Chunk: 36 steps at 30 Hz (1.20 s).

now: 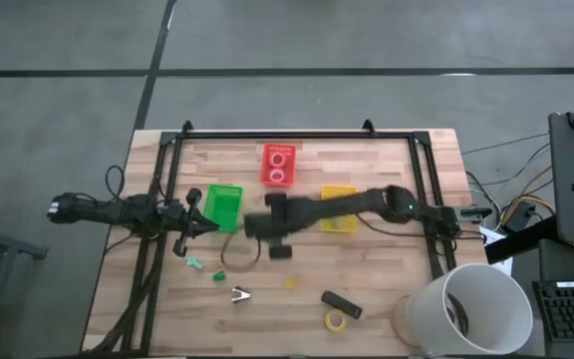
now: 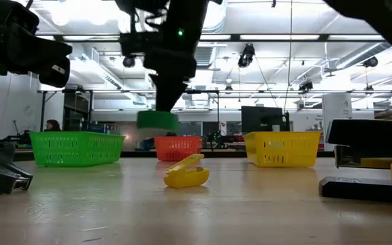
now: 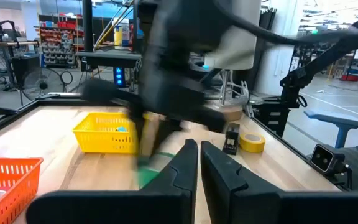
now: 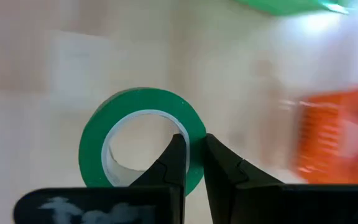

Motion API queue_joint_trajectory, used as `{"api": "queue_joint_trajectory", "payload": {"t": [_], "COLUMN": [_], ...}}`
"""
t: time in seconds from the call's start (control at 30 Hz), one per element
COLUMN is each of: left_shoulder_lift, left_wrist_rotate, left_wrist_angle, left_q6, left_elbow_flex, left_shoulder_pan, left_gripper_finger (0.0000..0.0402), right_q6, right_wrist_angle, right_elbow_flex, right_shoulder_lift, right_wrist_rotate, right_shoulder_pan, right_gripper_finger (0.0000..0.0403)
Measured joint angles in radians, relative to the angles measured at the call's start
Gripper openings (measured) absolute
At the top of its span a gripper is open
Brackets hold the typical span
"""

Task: Pick and place Stapler, Stapler remover, tape
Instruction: Put the green tape into the orange basket

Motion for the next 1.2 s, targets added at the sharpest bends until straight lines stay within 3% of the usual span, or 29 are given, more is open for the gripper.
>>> {"api": "queue_joint_trajectory", "payload": {"t": [0.37, 0.63, 1.2], "left_shoulder_lift": [0.000, 0.001, 0.001], "left_wrist_rotate": [0.000, 0.000, 0.000], "left_wrist_angle": [0.000, 0.000, 0.000], "left_q6": [0.000, 0.000, 0.000], "left_elbow_flex": [0.000, 0.000, 0.000], "left_shoulder_pan": [0.000, 0.000, 0.000], "left_gripper_finger": [0.0023, 0.0023, 0.0023], "right_q6": [-0.324, -0.305, -0.283], "right_wrist_angle": [-0.037, -0.008, 0.052], "right_elbow_flex": [0.144, 0.136, 0.110], "right_shoulder_lift": [-0.043, -0.032, 0.015], "right_wrist_rotate": [-0.006, -0.075, -0.198], "right_shoulder_pan": [-0.263, -0.414, -0.436], "right_gripper_finger": [0.0030, 0.0036, 0.0038]}}
